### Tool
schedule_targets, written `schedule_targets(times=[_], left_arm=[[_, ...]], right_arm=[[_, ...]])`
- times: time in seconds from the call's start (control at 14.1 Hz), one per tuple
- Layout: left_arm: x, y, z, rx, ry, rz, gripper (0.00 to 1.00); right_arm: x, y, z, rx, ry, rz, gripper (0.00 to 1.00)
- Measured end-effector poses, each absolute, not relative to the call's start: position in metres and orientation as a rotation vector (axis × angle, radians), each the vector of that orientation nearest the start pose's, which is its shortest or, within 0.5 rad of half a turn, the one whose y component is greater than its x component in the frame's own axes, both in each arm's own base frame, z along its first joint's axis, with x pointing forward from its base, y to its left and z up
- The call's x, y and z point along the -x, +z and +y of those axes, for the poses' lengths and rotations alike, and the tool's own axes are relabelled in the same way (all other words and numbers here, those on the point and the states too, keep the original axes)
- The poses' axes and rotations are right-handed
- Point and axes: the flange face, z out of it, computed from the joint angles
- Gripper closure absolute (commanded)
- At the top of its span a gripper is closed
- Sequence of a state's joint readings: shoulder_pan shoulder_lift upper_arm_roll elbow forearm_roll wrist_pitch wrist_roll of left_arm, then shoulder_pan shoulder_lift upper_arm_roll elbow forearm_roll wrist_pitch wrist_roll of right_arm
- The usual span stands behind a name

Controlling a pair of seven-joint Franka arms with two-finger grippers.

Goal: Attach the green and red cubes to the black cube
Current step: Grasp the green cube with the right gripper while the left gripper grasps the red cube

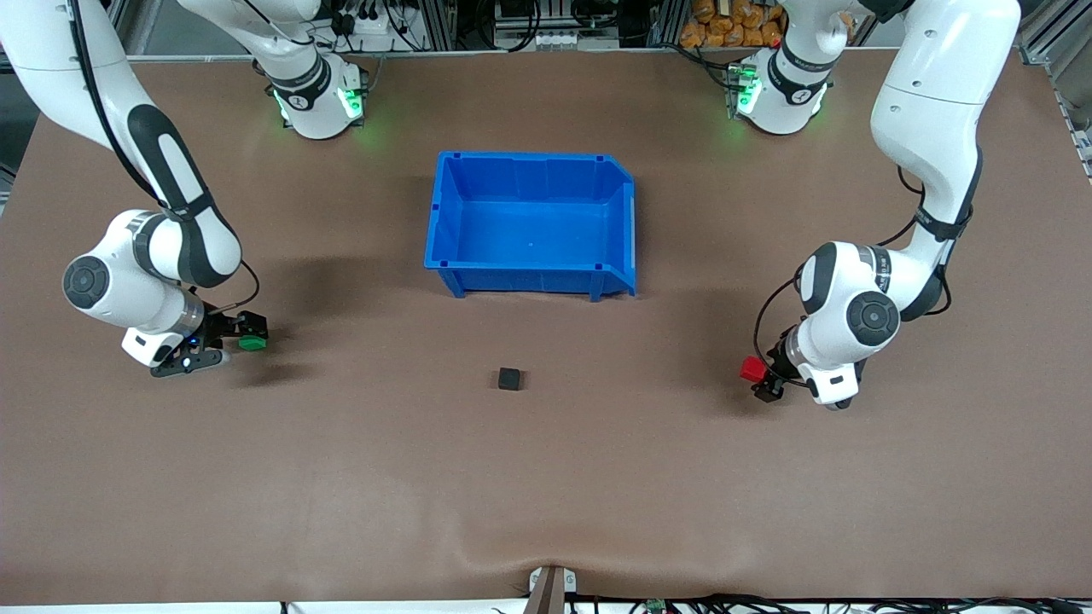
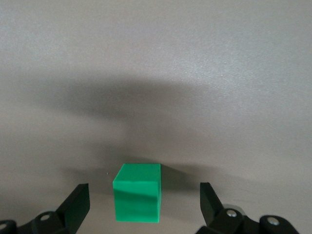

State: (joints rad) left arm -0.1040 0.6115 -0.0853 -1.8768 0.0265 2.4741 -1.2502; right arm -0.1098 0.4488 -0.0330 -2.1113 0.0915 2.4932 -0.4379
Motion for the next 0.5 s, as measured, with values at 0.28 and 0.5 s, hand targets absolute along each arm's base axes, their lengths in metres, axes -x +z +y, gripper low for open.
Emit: schedule_targets(times=[0.28,0.5], left_arm=[[-0.6227,0.1828,-0.1233,2.723,0.049,-1.602,0.62],[-0.6234,0.1838,-0.1246,2.719,0.047,-1.613,1.0]], right_arm=[[-0.5631,0.1865,-0.0777,3.056,0.116,-0.359,0.97],[-0.5586,0.1835,-0.0765,3.038,0.174,-0.369,1.0]])
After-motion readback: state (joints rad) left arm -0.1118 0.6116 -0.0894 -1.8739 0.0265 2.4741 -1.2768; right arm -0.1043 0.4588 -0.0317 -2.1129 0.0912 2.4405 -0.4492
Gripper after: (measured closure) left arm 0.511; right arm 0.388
